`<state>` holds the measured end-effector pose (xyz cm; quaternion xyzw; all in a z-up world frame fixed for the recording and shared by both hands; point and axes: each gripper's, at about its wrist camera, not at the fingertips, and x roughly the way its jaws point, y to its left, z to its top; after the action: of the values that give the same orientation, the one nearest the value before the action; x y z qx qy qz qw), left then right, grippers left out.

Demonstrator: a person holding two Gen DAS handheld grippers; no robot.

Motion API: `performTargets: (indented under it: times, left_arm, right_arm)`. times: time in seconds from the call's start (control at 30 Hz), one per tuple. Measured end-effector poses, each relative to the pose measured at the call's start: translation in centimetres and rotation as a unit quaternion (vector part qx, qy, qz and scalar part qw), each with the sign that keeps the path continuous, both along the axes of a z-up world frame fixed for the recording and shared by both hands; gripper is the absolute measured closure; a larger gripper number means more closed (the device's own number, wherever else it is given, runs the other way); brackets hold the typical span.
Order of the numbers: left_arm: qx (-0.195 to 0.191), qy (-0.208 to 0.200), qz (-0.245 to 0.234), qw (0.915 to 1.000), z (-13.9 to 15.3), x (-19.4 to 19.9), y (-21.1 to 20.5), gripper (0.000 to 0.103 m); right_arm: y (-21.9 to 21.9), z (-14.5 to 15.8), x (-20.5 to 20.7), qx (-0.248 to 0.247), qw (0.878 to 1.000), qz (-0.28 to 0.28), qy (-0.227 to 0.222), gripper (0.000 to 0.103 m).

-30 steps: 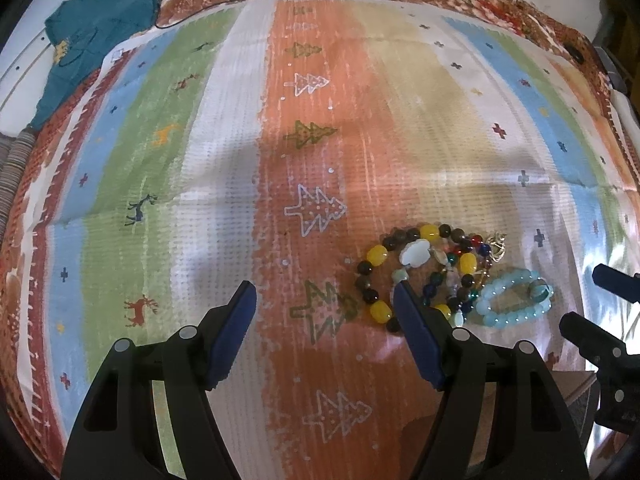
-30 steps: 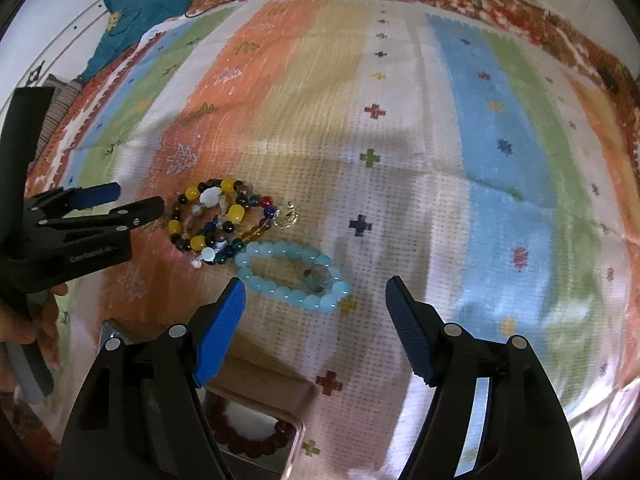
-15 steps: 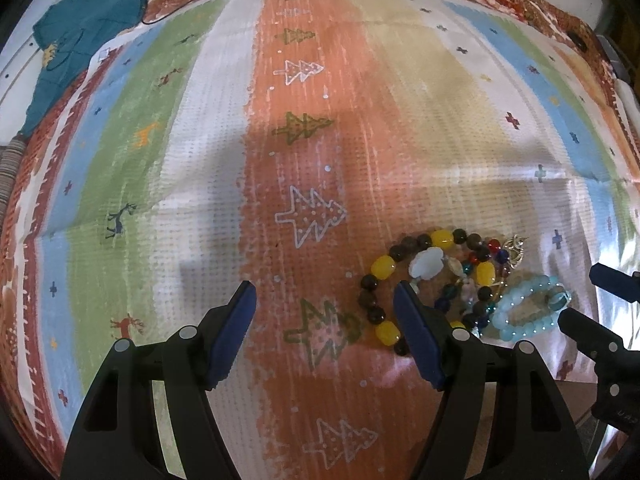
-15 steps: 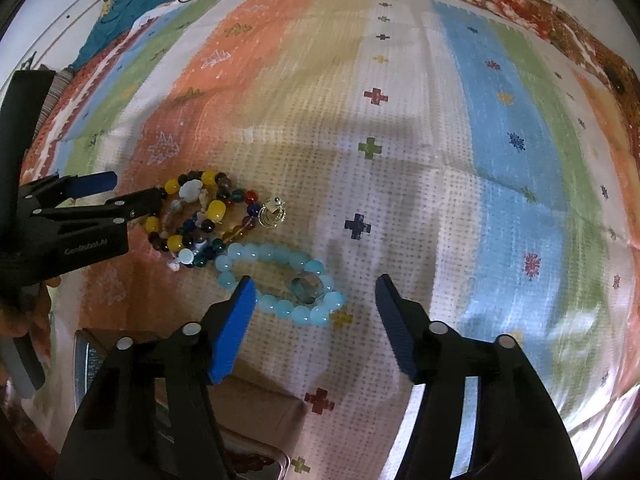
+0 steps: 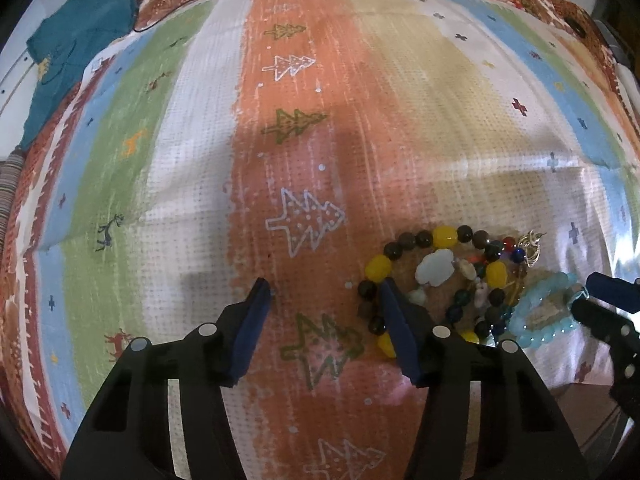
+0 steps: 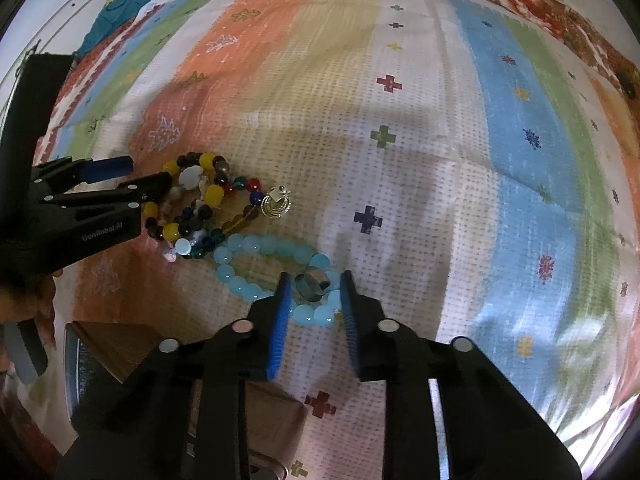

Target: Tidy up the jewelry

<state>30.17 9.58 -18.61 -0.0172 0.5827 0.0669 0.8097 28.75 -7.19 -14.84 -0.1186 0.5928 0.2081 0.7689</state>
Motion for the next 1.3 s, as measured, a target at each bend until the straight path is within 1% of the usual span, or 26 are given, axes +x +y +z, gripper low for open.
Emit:
performTargets:
  times: [0.03, 0.07, 0.1, 0.13, 0.17, 0.2, 0.23, 0.33, 0.47, 0.63, 0.97, 1.07, 1.1, 1.2, 1.23, 1.3]
  left_arm:
    - [-0.001, -0.001, -0.002, 1.0000, 0.0, 0.0, -0.1, 0.059]
    - [-0.001, -0.002, -0.005, 1.0000, 0.0, 0.0, -0.1, 0.062]
    - [-0.003, -0.002, -0.007, 1.0000, 0.0, 0.0, -0.2, 0.068]
    - [-0.003, -0.002, -0.009, 1.0000, 0.0, -0.1, -0.3, 0.076]
    - [-0.003, -0.002, -0.010, 0.9999, 0.1, -0.4, -0.2, 0.086]
    - [0.000, -0.003, -0.011, 0.9999, 0.0, -0.4, -0.3, 0.091]
    - [0.002, -0.003, -0.013, 0.9999, 0.0, -0.5, -0.5, 0.093]
    - [0.001, -0.003, -0.014, 0.9999, 0.1, -0.7, -0.5, 0.094]
    - [-0.009, -0.003, -0.008, 0.9999, 0.3, -0.8, -0.3, 0.094]
    - [-0.012, -0.007, -0.007, 0.9999, 1.0, -1.0, -0.4, 0.094]
    - [-0.009, -0.020, -0.011, 0.9997, 2.4, -1.5, -0.7, 0.094]
    - [-0.007, -0.025, -0.008, 0.9996, 3.1, -1.7, -0.5, 0.094]
    - [-0.012, -0.030, -0.003, 0.9995, 3.5, -1.7, -0.2, 0.094]
    - [-0.045, -0.044, 0.018, 0.9979, 4.6, -2.1, 0.7, 0.094]
    - [-0.045, -0.049, 0.019, 0.9976, 5.0, -2.2, 0.7, 0.094]
    - [-0.032, -0.054, 0.013, 0.9979, 5.6, -2.4, 0.4, 0.094]
  right_arm:
    - [-0.1, 0.0, 0.0, 0.000, 1.000, 0.001, 0.000, 0.087]
    - [-0.1, 0.0, -0.1, 0.000, 1.000, 0.001, 0.000, 0.087]
    - [-0.1, -0.1, -0.1, -0.001, 1.000, 0.002, 0.000, 0.088]
    - [-0.1, -0.1, -0.2, -0.003, 1.000, 0.004, -0.001, 0.089]
    - [-0.1, -0.2, -0.1, -0.005, 1.000, 0.005, -0.001, 0.091]
    - [-0.1, -0.2, -0.1, -0.006, 1.000, 0.005, -0.002, 0.091]
    - [-0.1, -0.2, -0.1, -0.007, 1.000, 0.005, -0.004, 0.093]
    - [-0.1, -0.2, -0.1, -0.006, 1.000, 0.007, -0.005, 0.095]
    - [-0.2, -0.1, -0.1, -0.006, 1.000, 0.008, -0.009, 0.096]
    - [-0.4, 0.7, -0.2, -0.001, 1.000, 0.007, -0.017, 0.100]
    - [-0.1, 1.7, -0.4, 0.008, 1.000, 0.005, -0.027, 0.100]
    - [-0.2, 2.1, -0.5, 0.010, 0.999, 0.004, -0.033, 0.100]
    - [-0.3, 2.2, -0.6, 0.011, 0.999, 0.003, -0.035, 0.100]
    - [-0.4, 2.6, -0.7, 0.014, 0.999, 0.002, -0.037, 0.100]
    - [-0.4, 2.7, -0.8, 0.015, 0.999, 0.002, -0.036, 0.100]
    - [-0.5, 3.1, -1.1, 0.019, 0.999, 0.003, -0.040, 0.100]
